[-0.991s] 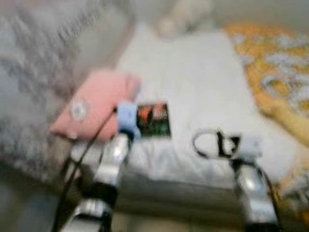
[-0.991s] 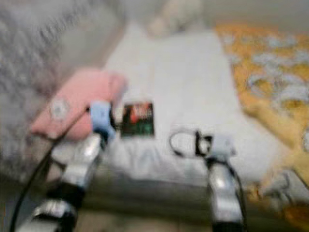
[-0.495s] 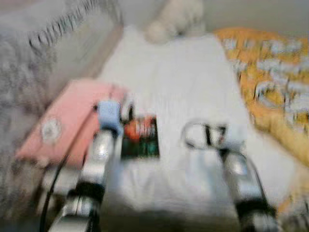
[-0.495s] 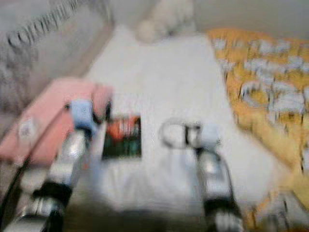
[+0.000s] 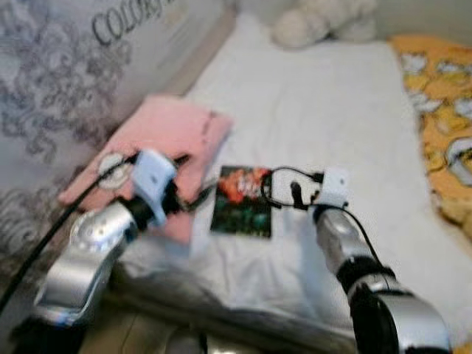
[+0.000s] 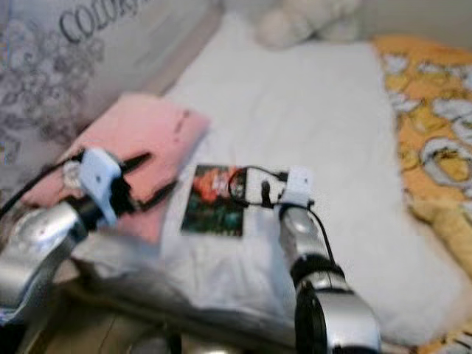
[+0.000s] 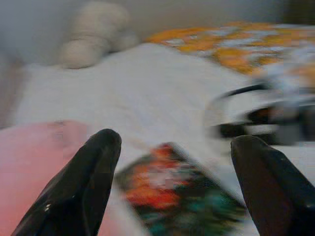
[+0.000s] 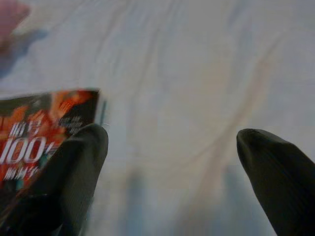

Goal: Clean up the room

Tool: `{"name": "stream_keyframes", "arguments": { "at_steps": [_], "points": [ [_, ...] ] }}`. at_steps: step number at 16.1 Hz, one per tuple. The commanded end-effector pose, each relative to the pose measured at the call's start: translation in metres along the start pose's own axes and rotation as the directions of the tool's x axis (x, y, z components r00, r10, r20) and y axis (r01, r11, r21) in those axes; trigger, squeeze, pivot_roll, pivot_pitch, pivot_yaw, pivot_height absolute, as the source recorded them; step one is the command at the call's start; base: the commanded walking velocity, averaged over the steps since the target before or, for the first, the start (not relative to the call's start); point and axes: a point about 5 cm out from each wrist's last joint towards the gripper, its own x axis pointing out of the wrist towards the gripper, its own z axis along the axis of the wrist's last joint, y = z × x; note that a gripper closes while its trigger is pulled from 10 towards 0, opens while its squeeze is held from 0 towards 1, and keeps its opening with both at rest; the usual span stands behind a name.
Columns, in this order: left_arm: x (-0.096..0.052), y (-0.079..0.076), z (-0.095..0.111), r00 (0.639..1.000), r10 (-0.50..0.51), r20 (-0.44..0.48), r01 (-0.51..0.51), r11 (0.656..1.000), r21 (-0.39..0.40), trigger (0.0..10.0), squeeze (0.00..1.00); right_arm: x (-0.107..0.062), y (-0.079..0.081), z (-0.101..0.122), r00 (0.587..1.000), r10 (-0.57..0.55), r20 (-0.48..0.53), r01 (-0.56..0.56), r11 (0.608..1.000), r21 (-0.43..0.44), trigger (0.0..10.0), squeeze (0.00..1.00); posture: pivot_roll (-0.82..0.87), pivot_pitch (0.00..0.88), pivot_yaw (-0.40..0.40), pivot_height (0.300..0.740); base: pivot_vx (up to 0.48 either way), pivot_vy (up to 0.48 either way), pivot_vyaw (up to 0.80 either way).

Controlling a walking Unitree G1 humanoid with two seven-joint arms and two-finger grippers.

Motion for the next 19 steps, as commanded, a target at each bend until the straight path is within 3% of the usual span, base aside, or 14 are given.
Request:
{"name": "stream_keyframes", "arguments": {
  "at_steps": [1,3,6,10,12,14,19],
  "points": [
    [0.000,-0.022,0.014,0.994,-0.111,0.022,0.112,0.993,-0.034,10.0,0.00,0.002,0.001,0.003,1.000,-0.015,-0.002,0.015,1.000,0.007,10.0,0.00,0.33,0.217,-0.043,0.740,0.000,0.000,0.00],
    [-0.005,-0.039,0.018,0.992,-0.126,0.021,0.128,0.987,-0.099,10.0,0.00,0.003,0.006,0.005,1.000,-0.025,-0.005,0.025,0.999,0.025,10.0,0.00,0.32,0.243,-0.026,0.740,0.000,0.000,0.00],
    [-0.011,-0.049,0.016,0.990,-0.142,-0.018,0.137,0.978,-0.155,10.0,0.00,0.003,0.013,0.002,1.000,-0.025,-0.016,0.026,0.998,0.063,10.0,0.00,0.33,0.269,-0.006,0.740,0.000,0.000,0.00],
    [-0.015,-0.063,0.018,0.989,-0.135,-0.052,0.121,0.969,-0.214,10.0,0.00,0.000,0.037,-0.007,0.998,0.039,-0.056,-0.035,0.997,0.067,10.0,0.00,0.32,0.283,-0.023,0.740,0.000,0.000,0.00],
    [-0.015,-0.064,0.018,0.990,-0.129,-0.059,0.114,0.969,-0.220,10.0,0.00,-0.001,0.044,-0.011,0.995,0.061,-0.073,-0.056,0.996,0.069,10.0,0.00,0.32,0.281,-0.029,0.740,0.000,0.000,0.00],
    [-0.020,-0.062,0.017,0.993,-0.090,-0.081,0.070,0.972,-0.223,10.0,0.00,-0.004,0.070,-0.011,0.986,0.148,-0.077,-0.143,0.987,0.067,10.0,0.00,0.34,0.280,-0.047,0.740,0.000,0.000,0.00],
    [-0.027,-0.058,0.011,0.991,-0.043,-0.128,0.014,0.976,-0.219,10.0,0.00,-0.011,0.103,-0.015,0.960,0.258,-0.106,-0.251,0.965,0.079,10.0,0.00,0.37,0.262,-0.068,0.740,0.000,0.000,0.00]
  ]
}}
